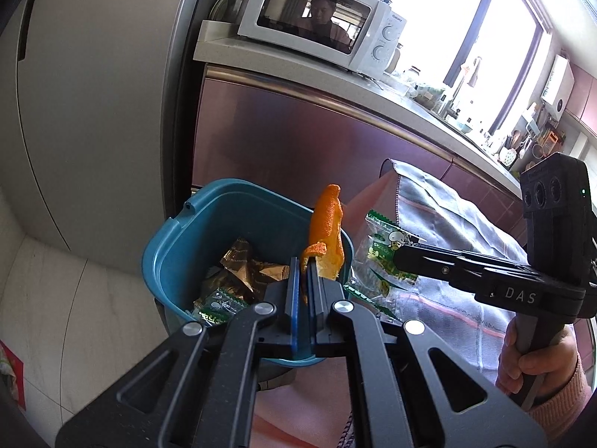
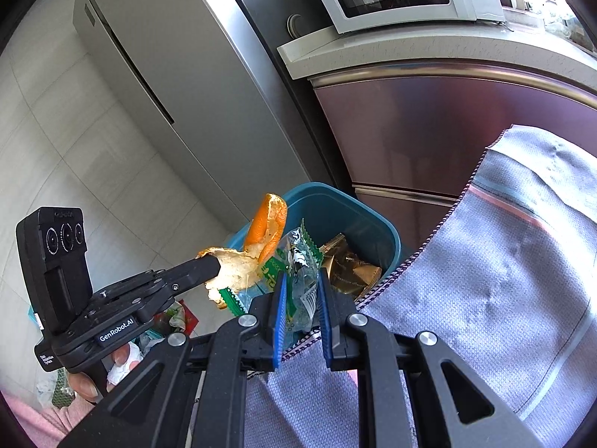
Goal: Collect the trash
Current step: 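Carry the peel and wrapper over the teal bin with both tools, then open both tools to drop the peel and wrapper into the teal bin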
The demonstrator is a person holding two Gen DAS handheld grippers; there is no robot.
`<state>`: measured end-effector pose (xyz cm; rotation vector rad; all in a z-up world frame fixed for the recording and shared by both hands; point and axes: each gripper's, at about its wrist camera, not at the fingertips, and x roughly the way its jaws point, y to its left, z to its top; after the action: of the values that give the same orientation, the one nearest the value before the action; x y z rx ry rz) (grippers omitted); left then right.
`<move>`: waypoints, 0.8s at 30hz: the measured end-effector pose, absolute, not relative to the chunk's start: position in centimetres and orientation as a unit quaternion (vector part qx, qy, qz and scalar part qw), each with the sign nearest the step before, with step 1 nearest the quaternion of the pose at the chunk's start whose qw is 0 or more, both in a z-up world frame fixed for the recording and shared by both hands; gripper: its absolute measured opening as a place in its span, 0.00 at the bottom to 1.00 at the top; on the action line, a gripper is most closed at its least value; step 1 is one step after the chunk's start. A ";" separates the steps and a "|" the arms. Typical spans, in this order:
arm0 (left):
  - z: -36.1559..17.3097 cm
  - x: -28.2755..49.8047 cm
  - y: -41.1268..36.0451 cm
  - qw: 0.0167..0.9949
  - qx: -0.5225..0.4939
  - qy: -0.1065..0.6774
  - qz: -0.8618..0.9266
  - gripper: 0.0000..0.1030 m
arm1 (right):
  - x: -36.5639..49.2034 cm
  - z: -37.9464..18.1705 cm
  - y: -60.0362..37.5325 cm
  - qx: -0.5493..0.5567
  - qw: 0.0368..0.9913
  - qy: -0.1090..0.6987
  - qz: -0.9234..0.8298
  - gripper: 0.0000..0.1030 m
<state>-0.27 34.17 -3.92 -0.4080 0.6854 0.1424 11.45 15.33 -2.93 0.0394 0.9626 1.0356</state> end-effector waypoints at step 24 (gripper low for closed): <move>-6.4 1.1 34.8 0.909 -0.200 0.355 0.088 0.04 | 12.2 -4.6 17.5 0.008 0.755 0.464 0.463 0.14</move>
<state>1.09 34.82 -6.37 -0.4117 0.7331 0.1822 12.18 17.52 -4.60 0.0184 1.0130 1.0108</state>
